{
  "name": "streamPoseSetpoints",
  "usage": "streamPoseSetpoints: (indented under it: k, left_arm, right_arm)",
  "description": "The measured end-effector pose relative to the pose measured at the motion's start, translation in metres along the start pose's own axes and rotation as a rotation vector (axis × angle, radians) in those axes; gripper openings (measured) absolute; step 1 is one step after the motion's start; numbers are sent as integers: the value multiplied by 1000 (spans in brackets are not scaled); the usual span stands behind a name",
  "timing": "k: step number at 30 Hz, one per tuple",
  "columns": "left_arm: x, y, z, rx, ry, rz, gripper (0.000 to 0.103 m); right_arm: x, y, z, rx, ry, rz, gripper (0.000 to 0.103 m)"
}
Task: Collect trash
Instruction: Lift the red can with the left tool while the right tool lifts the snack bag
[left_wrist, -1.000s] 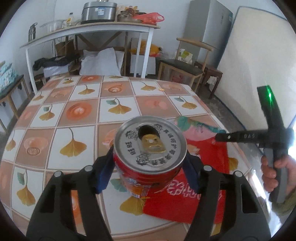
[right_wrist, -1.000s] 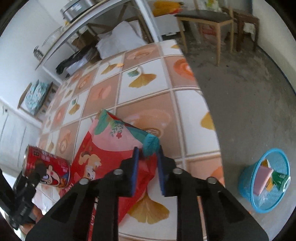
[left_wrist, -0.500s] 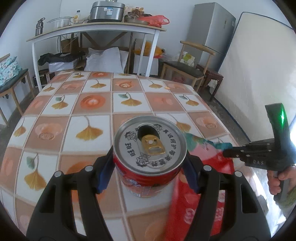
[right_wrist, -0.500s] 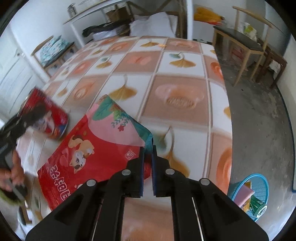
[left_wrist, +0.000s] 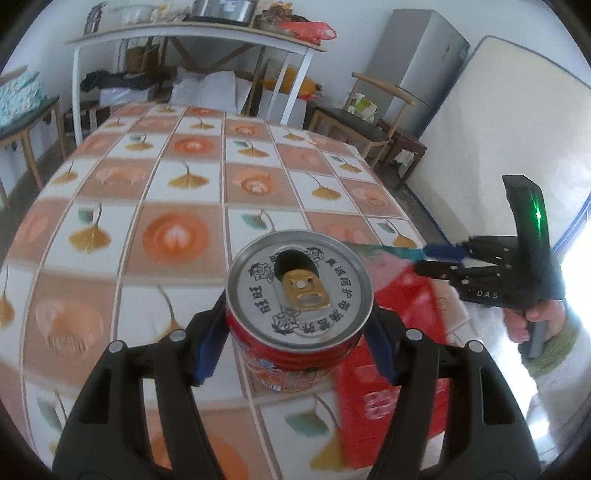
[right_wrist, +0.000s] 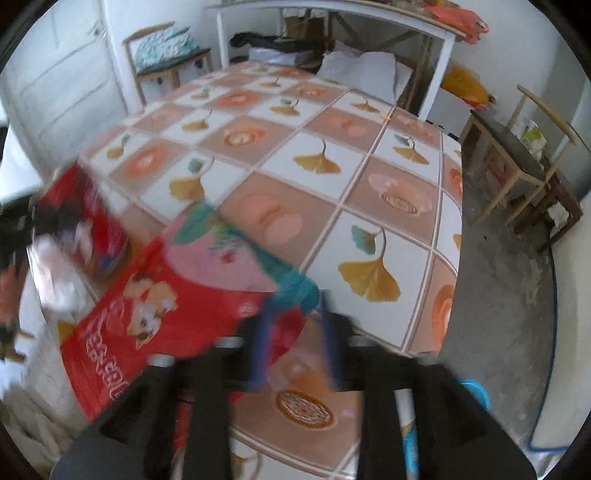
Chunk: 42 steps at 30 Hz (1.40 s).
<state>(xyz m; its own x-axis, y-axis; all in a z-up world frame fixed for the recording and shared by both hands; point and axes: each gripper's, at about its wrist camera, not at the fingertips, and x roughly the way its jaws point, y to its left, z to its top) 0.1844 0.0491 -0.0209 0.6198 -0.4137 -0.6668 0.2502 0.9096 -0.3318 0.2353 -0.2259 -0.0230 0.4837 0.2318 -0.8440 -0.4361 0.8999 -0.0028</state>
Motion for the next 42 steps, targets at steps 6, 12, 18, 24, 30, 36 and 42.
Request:
streamPoseSetpoints:
  k: [6,12,18,24,30,36,42]
  left_arm:
    - [-12,-6,-17,-29,-17,-1,63]
    - [-16,-15,-24,-21,-13,-23,63]
    - [-19,-26,-32,-12,-10,-39,63]
    - [-20,-34,-38,-5,-27,-17,63]
    - [-21,-37,-39,-2,-30,-16,63]
    - [-21,-37,-40,-1,-31,-14,63]
    - [-21,-40,-39,18,-34,-6,63]
  right_arm:
    - [-27,-13,-17,252,-34,79,64]
    - [-26,-23,-71,525,93,287,64]
    - [-8,-9,-92,626,138,422,64]
    - [14,-7,-92,765,132,637,61]
    - [28,-10,-101,883,104,835,42]
    - [25,2,-98,857,54,876,37]
    - [28,14,-90,806,80,766,9]
